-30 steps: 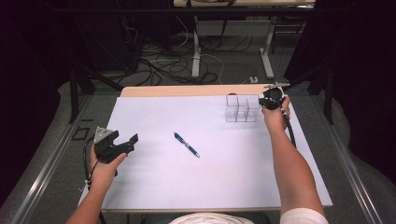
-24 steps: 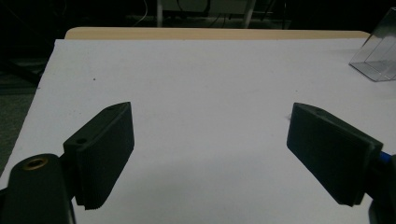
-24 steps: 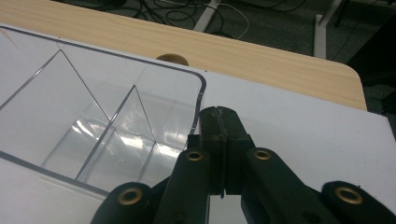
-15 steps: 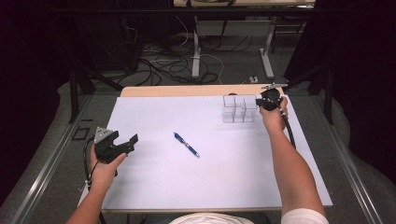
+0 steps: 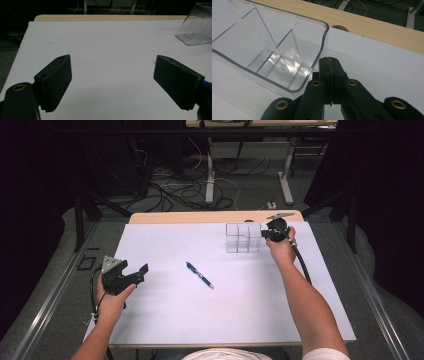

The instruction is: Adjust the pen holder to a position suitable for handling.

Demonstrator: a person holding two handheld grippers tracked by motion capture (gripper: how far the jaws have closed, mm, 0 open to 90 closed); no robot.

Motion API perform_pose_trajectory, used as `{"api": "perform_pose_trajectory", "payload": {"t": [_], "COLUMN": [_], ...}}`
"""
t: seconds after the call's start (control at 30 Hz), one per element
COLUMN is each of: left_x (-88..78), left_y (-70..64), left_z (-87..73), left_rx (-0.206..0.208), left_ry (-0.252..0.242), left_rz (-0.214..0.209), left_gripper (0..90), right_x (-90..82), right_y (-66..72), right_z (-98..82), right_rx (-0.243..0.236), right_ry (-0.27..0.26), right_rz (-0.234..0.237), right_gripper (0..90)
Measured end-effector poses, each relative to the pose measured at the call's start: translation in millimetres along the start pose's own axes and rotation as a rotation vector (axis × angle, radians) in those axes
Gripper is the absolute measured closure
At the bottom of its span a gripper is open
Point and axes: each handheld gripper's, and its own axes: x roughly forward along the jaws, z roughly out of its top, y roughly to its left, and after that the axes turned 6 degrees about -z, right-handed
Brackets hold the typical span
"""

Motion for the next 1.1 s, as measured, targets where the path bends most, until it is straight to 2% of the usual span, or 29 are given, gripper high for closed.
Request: {"api": "perform_pose_trajectory", "payload": {"t": [0.5, 0.6, 0.8, 0.97, 1.1], "left_x": [0.4, 0.3, 0.1, -0.4, -0.3], "left_y": [-0.4, -0.7, -0.6, -0.6, -0.9], "left_z": [-0.3, -0.2, -0.4, -0.3, -0.4], "left_rx": [0.001, 0.002, 0.001, 0.002, 0.002], "left_ry": [-0.002, -0.001, -0.001, 0.001, 0.003], "left_rz": [0.000, -0.001, -0.001, -0.003, -0.006], "left_gripper": [15.0, 15.0, 15.0, 15.0, 15.1], "right_x": [6.2, 8.7, 12.3, 17.3, 19.6], "right_y": [37.3, 43.0, 54.3, 69.3, 74.1], "right_z": [2.2, 3.5, 5.7, 8.1, 8.6], "right_rx": [-0.006, -0.019, -0.010, -0.021, -0.028], "right_ry": [-0.023, -0.036, -0.053, -0.068, -0.076], "right_rz": [0.079, 0.084, 0.095, 0.120, 0.122], "right_gripper": [90.0, 90.0, 90.0, 90.0, 90.0]}}
